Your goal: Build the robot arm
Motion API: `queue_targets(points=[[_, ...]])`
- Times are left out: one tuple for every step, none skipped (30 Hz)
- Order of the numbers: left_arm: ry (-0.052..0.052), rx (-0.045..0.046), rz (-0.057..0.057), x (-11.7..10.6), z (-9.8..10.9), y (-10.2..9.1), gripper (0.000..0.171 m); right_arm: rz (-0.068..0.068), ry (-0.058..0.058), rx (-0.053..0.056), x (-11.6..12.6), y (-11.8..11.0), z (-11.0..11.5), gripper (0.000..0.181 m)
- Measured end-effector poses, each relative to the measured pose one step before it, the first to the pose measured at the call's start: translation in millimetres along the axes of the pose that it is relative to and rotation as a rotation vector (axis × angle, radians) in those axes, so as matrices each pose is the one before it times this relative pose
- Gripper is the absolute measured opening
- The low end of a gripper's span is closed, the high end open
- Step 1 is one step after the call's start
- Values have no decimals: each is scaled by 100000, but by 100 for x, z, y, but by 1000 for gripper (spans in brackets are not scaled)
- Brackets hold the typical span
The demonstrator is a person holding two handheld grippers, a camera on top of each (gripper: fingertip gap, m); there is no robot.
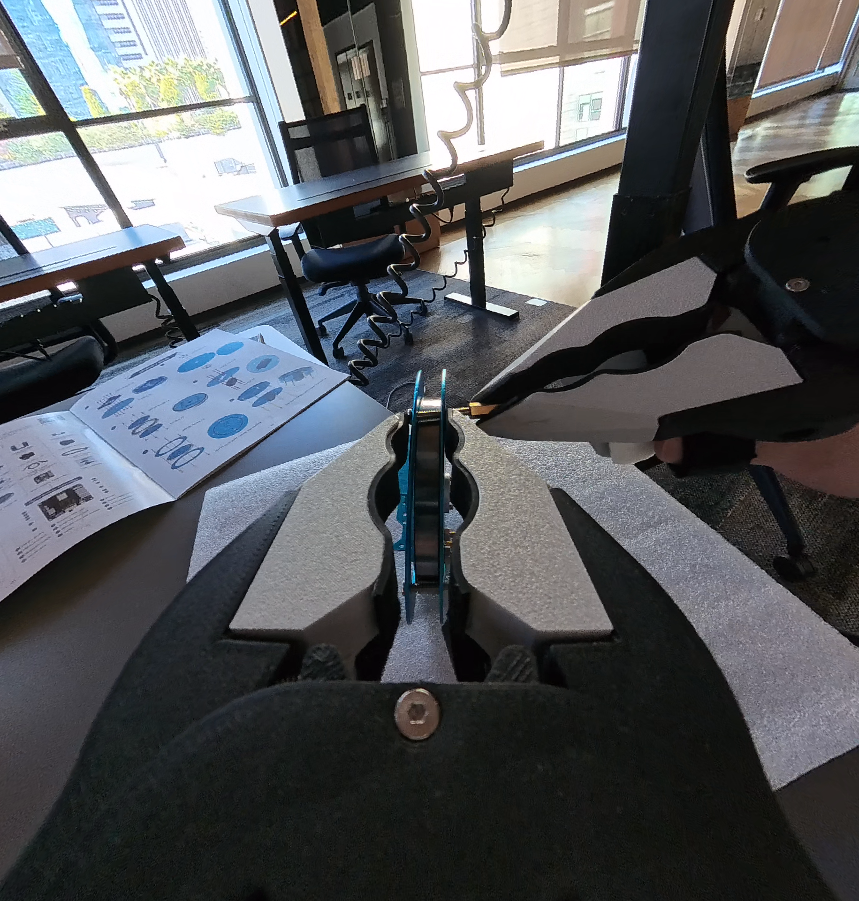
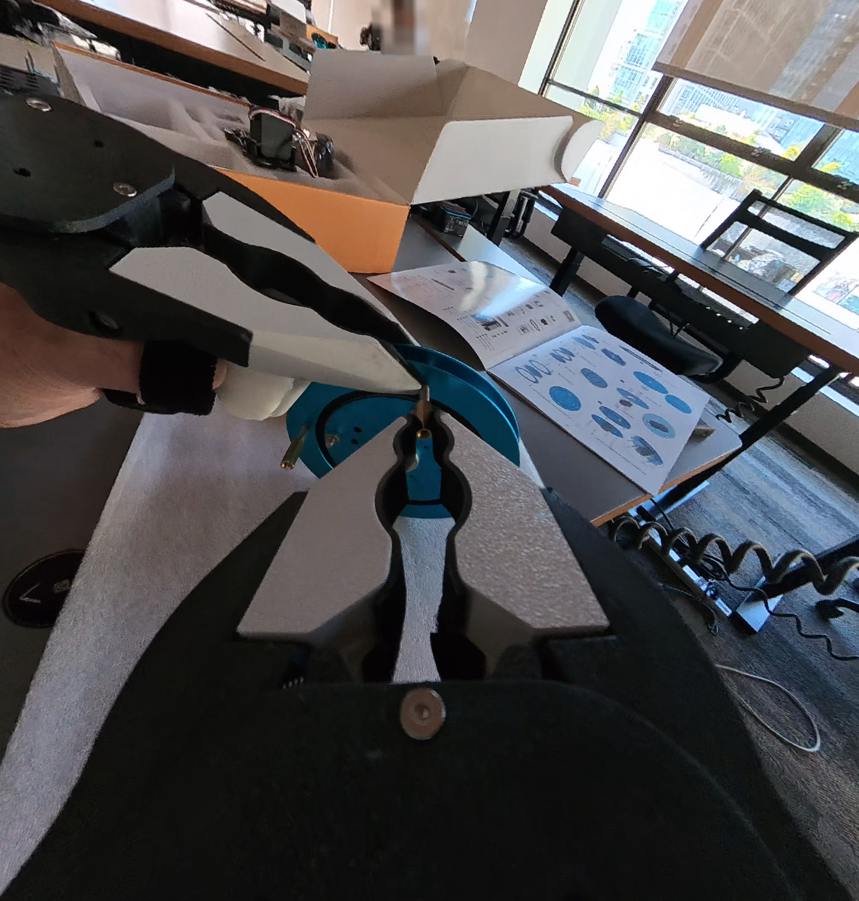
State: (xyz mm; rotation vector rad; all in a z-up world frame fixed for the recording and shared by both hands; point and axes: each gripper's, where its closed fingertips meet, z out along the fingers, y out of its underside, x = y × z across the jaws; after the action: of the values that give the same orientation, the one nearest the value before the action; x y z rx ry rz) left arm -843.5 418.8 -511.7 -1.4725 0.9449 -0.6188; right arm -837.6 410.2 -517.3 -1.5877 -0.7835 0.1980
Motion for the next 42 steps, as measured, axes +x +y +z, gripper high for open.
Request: queue_targets(points=[[-192,89,-242,-42,-8,-6,12,2207,265,-693,13,-9,44,4],[-370,134,-576,-78,-3,3,12,4800,-237,472,-9,-25,71,4],[-748,262,-803,-123,-8,9,12,8891,-1075,1703,-34,-14,125,4],[-926,334,-704,-122,-25,-4,12,14169,-2682,2809,-139,-20,124,4],[-802,256,-447,-95,-40,-6,12,17732,-4240,4049,-138,-46,80,4],[-820,179,-241,-72,-23,7,11,19087,-5836,3654,-80,-27,61,4],[-1040,158,320,-74,-14,-1,12,20652,-7175,2850,-47,-53,53,4],[-1067,-50,1083,-73,1,15,12,20515,-7730,2435,-73,-85,67,4],[-807,-316,1364,-58,-2,8,12,16311,-7007,1857,-67,-67,49,4],[-182,-450,875,-21,-5,8,12,6985,-4650,182,-56,22,37,5],[613,-294,-175,22,-1,0,12,-4273,-984,-930,-14,21,-37,5],[1031,-9,-861,83,-14,2,12,-11043,1828,-1521,-72,-24,-101,5],[625,254,-1013,34,-21,8,12,-15820,3492,-2305,-62,-51,-144,6],[-67,294,-547,-66,-47,22,12,-18787,3990,-2281,-136,-141,-185,8],[-192,171,-184,-69,-51,22,11,-19138,4443,-2790,-147,-98,-164,9],[-27,34,-218,-47,-28,7,11,-16961,6290,-4032,194,35,-132,7],[171,-20,-69,1,-6,7,12,-13811,4305,-2835,-24,-86,-25,7],[-191,-87,77,-24,23,-3,12,-9768,2936,-2544,-95,-34,64,4],[-717,-117,206,-92,23,9,12,-5133,2912,-2396,66,65,136,4],[-672,-30,127,-99,19,1,11,-980,1340,-2130,20,119,195,5],[31,73,-327,-3,15,-7,12,1269,135,-1354,23,82,135,5],[152,94,-289,37,0,-2,11,2827,-463,-350,57,18,77,5],[-218,104,218,24,-1,8,12,3929,-687,-597,44,133,126,5],[-392,64,595,41,5,-8,11,4920,-889,-954,-6,217,154,5],[-930,38,736,-17,21,-1,11,6167,-949,738,-20,23,80,5],[-965,-1,881,-46,14,5,11,9417,-1553,1514,-34,-1,60,5],[-534,-32,546,-47,0,14,11,14645,-3191,1784,-39,-24,45,5],[-139,60,-266,-48,-8,1,12,19451,-6070,1743,-107,-14,55,5],[119,263,-785,-46,-36,-1,11,22769,-9060,1152,-136,-20,43,4],[14,308,-520,-49,-28,7,12,22877,-10401,951,-113,-126,5,4],[-359,167,300,-16,-1,0,11,20904,-9868,996,-90,-46,18,5],[-456,-140,1001,-3,12,-4,12,14659,-7891,1084,-57,12,-16,6],[-208,-226,993,38,-2,-3,11,3223,-3540,199,13,116,-11,6],[349,36,137,76,-15,-10,11,-7197,646,-523,5,36,-62,6],[697,245,-583,96,-7,-4,11,-14183,3873,-1026,-21,-14,-109,6],[222,217,-583,18,-25,4,11,-19065,5826,-1503,-30,-62,-123,8],[-178,100,-212,-72,-27,20,11,-22866,7343,-1573,41,-188,-170,12],[7,94,-347,-72,-39,18,11,-21593,9586,-1702,343,-225,-207,18],[296,115,-554,-29,-19,4,11,-19254,8094,-2800,190,-113,-106,21],[197,90,-421,-23,-17,12,11,-16351,5683,-3612,-31,-28,8,19],[-110,39,-139,-49,12,0,11,-12228,4499,-2611,-108,-157,37,16],[-147,14,-46,-19,15,-3,11,-8673,2016,-1670,-310,-214,79,10]])
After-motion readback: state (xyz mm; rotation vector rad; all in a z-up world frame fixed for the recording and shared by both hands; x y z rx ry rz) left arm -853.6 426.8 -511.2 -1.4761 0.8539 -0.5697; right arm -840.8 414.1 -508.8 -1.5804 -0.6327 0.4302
